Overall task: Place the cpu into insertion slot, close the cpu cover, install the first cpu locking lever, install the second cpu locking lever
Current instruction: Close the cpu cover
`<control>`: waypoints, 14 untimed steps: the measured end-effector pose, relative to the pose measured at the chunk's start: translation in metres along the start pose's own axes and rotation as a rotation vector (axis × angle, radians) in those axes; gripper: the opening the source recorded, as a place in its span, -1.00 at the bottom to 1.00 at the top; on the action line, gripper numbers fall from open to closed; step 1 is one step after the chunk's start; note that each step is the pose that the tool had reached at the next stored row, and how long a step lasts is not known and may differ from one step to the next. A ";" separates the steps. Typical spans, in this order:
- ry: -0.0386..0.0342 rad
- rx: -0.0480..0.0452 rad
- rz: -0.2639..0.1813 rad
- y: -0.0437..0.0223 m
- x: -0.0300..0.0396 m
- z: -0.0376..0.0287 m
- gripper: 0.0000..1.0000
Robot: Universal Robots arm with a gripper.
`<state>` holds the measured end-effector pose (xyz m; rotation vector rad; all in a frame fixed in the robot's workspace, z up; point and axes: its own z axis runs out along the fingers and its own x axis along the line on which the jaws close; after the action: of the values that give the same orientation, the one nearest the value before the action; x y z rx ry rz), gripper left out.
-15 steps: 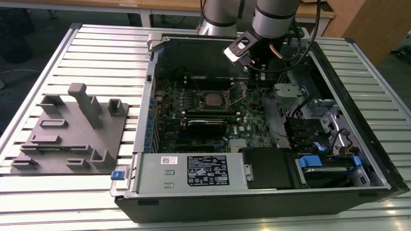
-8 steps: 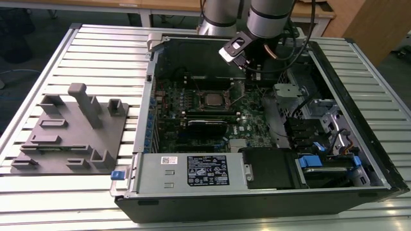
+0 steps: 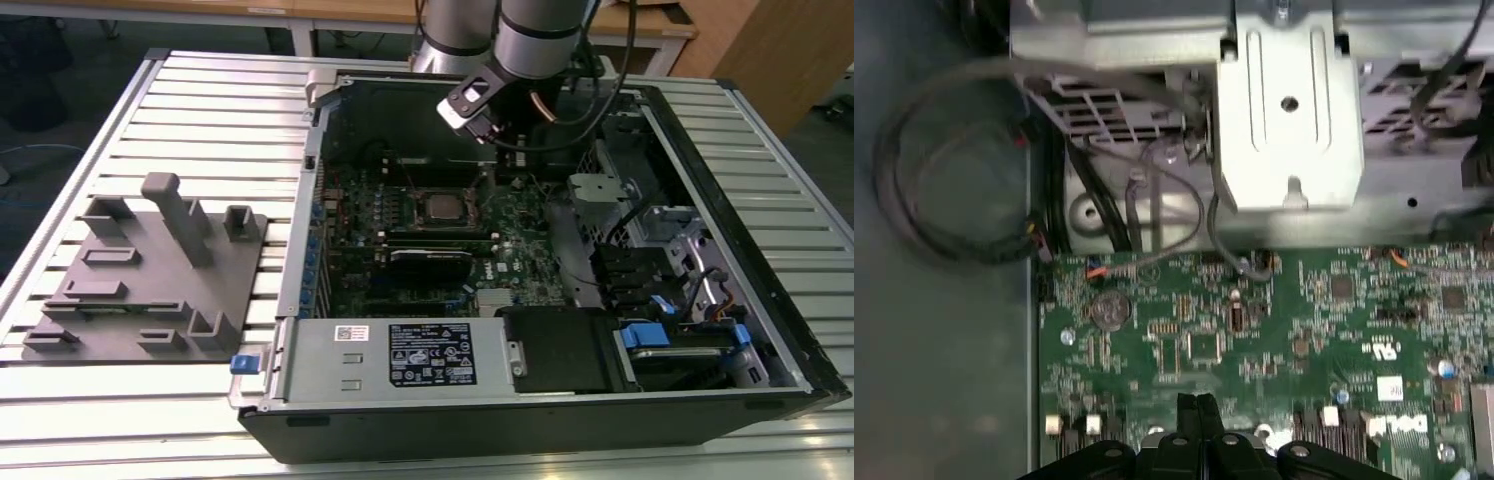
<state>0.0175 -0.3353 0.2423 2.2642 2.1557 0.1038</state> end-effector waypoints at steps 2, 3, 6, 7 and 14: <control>0.0001 -0.0027 0.000 -0.0065 -0.0003 -0.0003 -0.80; 0.0002 -0.0040 0.000 -0.0097 -0.0005 -0.0004 -0.80; 0.0004 -0.0084 0.000 -0.0198 -0.0009 -0.0009 -0.80; 0.0002 -0.0095 0.000 -0.0228 -0.0011 -0.0011 -0.80; 0.0006 -0.0140 -0.001 -0.0354 -0.0017 -0.0012 -0.80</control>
<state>-0.0180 -0.3353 0.2415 2.2565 2.1488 0.1192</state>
